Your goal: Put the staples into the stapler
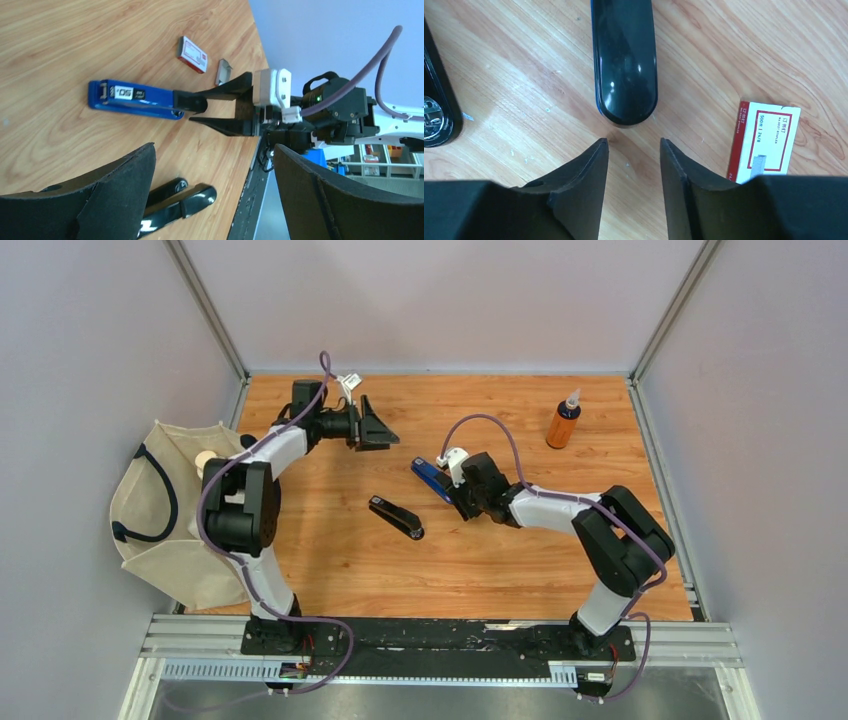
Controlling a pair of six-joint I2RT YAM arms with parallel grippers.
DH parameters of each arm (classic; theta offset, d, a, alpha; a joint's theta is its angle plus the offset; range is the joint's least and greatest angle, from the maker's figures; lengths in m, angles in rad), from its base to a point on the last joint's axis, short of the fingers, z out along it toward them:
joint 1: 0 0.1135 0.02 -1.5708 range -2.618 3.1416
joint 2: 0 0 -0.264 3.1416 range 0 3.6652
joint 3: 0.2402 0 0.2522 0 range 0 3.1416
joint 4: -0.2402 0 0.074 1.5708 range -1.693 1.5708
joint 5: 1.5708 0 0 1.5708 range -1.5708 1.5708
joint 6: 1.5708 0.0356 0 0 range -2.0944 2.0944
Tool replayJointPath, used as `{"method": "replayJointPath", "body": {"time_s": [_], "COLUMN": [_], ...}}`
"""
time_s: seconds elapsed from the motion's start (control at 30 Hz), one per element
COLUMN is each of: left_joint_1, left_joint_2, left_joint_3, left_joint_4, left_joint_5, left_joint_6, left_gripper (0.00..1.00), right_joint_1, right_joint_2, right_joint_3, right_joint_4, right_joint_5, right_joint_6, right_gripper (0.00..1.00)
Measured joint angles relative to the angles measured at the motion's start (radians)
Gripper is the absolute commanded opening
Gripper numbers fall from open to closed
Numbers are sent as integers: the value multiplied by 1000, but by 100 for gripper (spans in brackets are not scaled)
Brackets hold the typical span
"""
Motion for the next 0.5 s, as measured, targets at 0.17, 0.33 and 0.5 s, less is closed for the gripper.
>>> {"method": "replayJointPath", "body": {"time_s": [0.17,0.33,0.5], "left_joint_1": [80,147,171], "left_joint_2": [-46,-90,-168], "left_joint_3": [-7,-13,-6], "left_joint_4": [-158,-341,-627], "left_joint_5": [3,6,-3], "left_joint_6": [122,275,519], "left_gripper": [95,95,95], "right_joint_1": [-10,-10,-10], "right_joint_2": [-24,-89,-175], "right_joint_3": [10,54,151], "right_joint_4": [-68,-158,-296], "right_joint_5": [0,-28,-80], "right_joint_6": [-2,-23,-85], "right_gripper": [56,69,98]}}
